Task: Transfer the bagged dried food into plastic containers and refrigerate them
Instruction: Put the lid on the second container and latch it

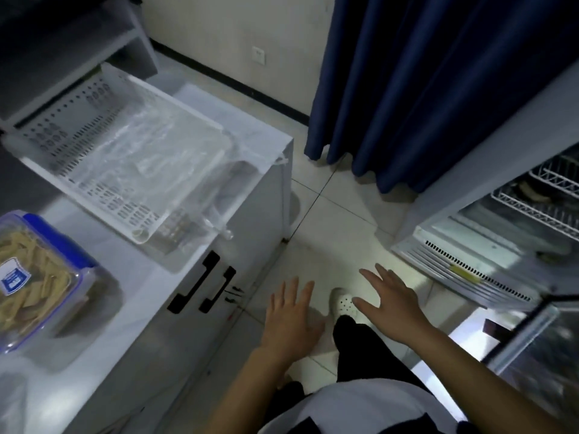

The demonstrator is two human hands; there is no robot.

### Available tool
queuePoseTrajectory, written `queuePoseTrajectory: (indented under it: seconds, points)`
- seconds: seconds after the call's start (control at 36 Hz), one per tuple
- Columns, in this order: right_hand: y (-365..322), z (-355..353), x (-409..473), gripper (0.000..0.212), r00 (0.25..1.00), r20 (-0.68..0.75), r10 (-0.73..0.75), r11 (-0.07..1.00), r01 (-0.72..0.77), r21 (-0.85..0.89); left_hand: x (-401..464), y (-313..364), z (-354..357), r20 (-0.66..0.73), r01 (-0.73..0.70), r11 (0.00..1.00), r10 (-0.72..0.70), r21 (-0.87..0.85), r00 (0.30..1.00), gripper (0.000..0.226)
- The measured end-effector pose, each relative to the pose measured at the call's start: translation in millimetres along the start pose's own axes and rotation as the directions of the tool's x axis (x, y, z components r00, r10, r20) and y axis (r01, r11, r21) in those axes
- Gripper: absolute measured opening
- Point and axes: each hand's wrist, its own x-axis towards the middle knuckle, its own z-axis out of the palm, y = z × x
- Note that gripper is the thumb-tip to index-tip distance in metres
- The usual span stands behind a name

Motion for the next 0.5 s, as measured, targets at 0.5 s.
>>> queuePoseTrajectory:
  seconds: [0.5]
  points:
    - [138, 32, 202, 0.069, 0.939, 0.329, 0.098, 0.992, -0.067, -0.102, 249, 0, 77, 0.242, 0.346, 0.936, -0.349, 0.057, 0.905, 0.077]
